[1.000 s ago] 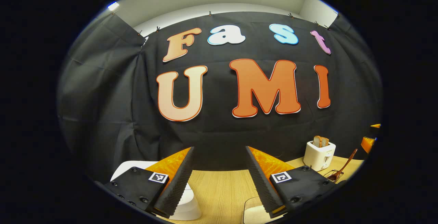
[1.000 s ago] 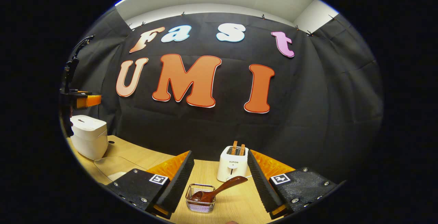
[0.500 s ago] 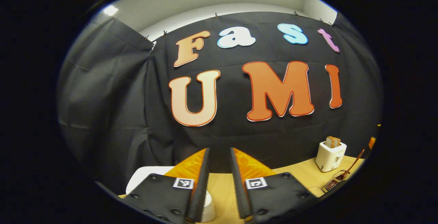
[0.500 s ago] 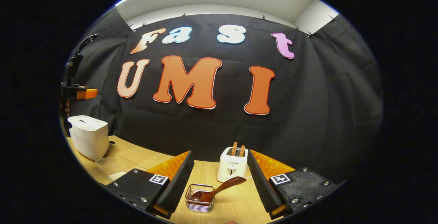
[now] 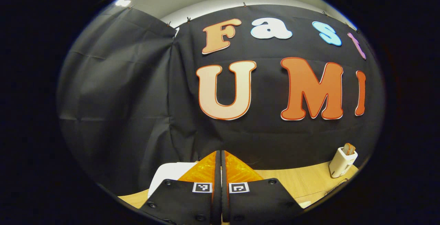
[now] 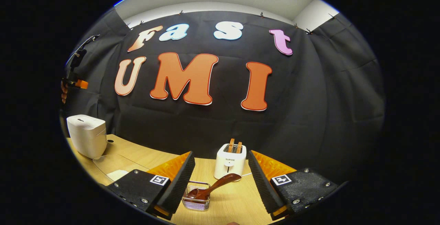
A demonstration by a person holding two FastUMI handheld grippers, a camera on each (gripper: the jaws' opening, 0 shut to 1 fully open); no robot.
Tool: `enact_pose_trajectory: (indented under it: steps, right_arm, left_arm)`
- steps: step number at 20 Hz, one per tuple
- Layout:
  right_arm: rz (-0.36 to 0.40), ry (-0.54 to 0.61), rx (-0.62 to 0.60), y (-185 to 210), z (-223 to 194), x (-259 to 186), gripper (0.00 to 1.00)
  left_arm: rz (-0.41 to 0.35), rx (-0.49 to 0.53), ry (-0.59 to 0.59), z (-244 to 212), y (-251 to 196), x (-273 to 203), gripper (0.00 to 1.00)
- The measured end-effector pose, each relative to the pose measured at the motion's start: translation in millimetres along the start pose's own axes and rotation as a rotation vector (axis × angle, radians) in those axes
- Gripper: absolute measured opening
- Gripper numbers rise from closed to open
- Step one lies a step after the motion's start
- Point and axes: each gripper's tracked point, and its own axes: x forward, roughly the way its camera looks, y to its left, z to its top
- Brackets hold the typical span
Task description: Close the left gripper, press the button to open the rice cooker; take a wooden spoon from the chopstick holder with the right hand, scoop a spoonful of rice and pour it into the rice cooker, then put the wooden spoon back into the chopstick holder.
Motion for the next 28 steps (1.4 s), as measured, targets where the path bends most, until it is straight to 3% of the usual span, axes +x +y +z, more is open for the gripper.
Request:
enact_pose_trajectory:
  steps: [5,17,24,28]
  right_arm:
    - [-0.002,0.015,-0.002,-1,-5,1,0.93]
    - [-0.012,0.081,0.008,-9,-31,-1,0.93]
    - [-0.009,0.124,0.038,-8,-48,-1,0.93]
    - [-0.022,0.169,0.057,-8,-62,2,0.93]
  left_arm:
    - [0.043,-0.01,0.2,-42,34,19,0.04]
    - [0.018,-0.115,0.59,-168,45,15,0.04]
    - [0.012,-0.109,0.57,-164,56,22,0.04]
    - [0.024,-0.11,0.457,-139,54,29,0.04]
